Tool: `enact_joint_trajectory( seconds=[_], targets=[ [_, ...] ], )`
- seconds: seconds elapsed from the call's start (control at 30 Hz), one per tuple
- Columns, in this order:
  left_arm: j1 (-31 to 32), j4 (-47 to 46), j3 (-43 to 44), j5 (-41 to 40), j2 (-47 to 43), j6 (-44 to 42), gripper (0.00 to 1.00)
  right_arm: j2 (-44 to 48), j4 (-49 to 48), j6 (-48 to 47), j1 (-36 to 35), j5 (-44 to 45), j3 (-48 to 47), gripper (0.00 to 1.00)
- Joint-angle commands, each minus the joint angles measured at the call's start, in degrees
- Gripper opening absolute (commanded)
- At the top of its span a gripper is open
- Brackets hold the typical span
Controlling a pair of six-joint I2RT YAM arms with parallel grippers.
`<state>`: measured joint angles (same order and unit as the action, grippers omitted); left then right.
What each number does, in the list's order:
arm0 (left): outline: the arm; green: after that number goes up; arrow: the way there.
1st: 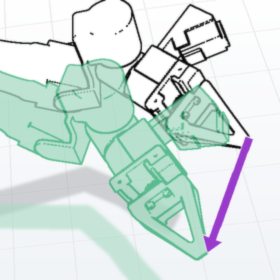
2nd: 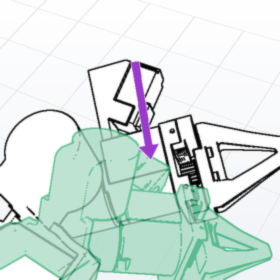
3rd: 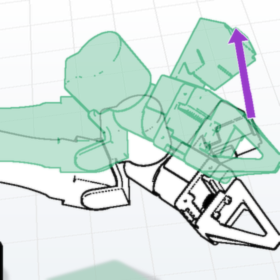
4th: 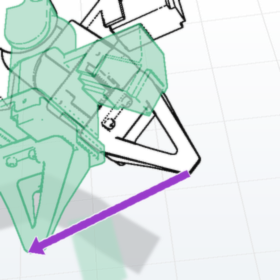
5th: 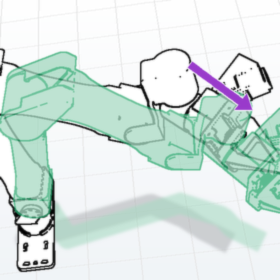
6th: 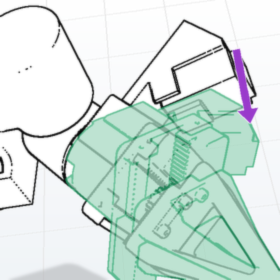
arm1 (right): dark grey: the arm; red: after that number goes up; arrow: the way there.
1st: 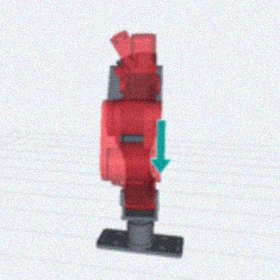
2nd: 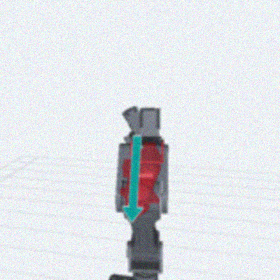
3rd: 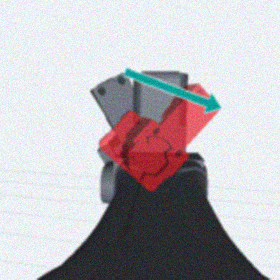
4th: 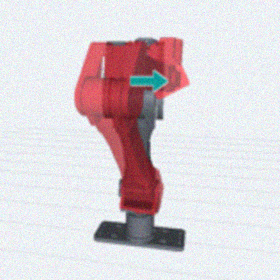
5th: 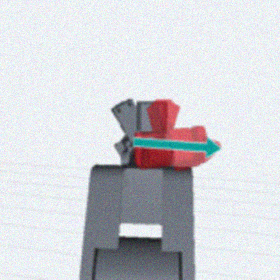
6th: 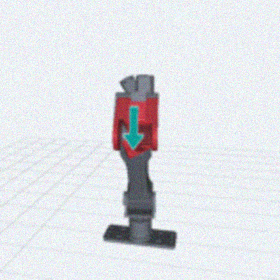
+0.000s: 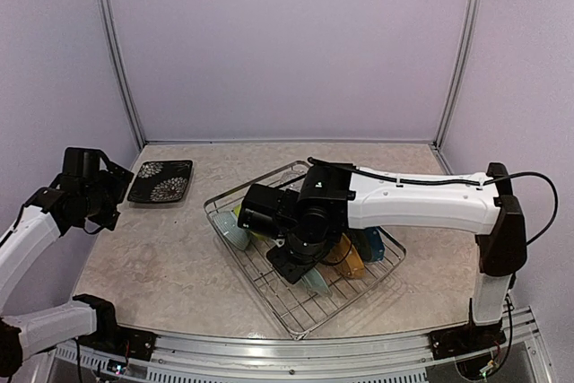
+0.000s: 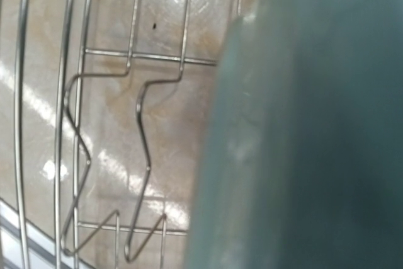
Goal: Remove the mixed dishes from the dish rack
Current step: Grab the plate from the dish rack.
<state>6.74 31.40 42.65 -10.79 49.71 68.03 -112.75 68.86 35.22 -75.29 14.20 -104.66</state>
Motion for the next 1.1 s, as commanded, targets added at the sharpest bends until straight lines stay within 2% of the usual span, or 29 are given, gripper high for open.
enact_joint_trajectory(
  seconds=[0.0, 0.53, 1.07],
  targets=[
    [0.4, 0.6, 0.5, 0.3, 0.3, 0.1, 0.99, 0.1, -0.7, 0.8, 0.1, 0.5, 1.3, 0.42],
    [0.5, -0.9, 2.3, -0.5, 2.7, -0.3, 0.99, 3.9, -2.1, 1.7, 2.7, -2.0, 2.2, 0.11],
    [0.6, -2.7, 4.0, -0.1, 5.9, -1.2, 0.99, 7.5, -2.8, -0.4, 4.1, -3.5, -2.1, 0.01]
  ],
)
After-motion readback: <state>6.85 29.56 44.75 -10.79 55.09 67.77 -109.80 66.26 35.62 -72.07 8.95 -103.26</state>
